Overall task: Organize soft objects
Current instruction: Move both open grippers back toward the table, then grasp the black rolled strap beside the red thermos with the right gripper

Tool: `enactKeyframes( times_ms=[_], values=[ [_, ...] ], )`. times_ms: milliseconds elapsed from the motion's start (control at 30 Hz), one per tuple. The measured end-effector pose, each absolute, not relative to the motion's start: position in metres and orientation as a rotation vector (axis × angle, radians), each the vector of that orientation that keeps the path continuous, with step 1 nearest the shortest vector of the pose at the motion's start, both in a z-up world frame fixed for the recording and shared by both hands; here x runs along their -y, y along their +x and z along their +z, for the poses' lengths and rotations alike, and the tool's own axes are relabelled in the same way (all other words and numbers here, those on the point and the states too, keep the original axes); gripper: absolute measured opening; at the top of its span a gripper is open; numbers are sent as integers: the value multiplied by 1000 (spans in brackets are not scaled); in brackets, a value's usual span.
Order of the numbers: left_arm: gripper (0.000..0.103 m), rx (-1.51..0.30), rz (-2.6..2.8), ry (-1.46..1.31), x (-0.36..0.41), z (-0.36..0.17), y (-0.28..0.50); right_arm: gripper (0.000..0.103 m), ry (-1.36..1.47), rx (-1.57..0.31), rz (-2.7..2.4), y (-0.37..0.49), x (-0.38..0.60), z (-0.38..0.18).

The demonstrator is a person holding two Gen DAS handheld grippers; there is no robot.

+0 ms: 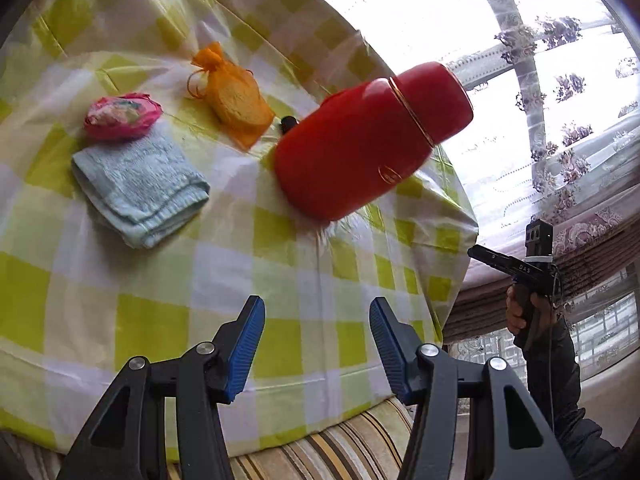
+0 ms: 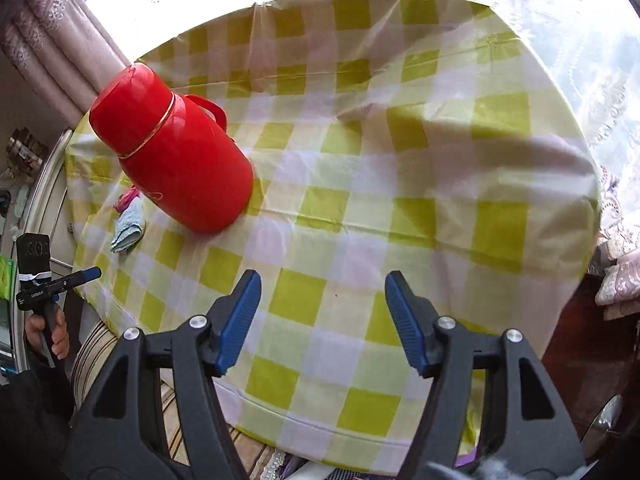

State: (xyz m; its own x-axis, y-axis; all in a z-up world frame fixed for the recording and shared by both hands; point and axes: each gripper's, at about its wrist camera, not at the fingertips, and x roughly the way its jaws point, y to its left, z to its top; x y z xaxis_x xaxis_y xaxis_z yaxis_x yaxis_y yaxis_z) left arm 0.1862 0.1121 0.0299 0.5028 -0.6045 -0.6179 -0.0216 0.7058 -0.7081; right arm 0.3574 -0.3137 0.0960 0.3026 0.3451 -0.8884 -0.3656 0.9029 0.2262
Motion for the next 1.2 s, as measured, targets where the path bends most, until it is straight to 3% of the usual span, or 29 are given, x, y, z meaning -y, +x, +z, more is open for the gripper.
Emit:
enactKeyframes(
  times_ms=[267,533,1200],
  values=[
    [56,-966,-282,-734,-160,21,231,70,-106,-1232,624,479,239,79],
    [56,-966,-214,-748,-180,2,253,70,-22,-1483,720,594,166,39],
    [56,-971,-184,-785,-182,-23,262,71,-240,-1885,812,635,47,-47]
  ],
)
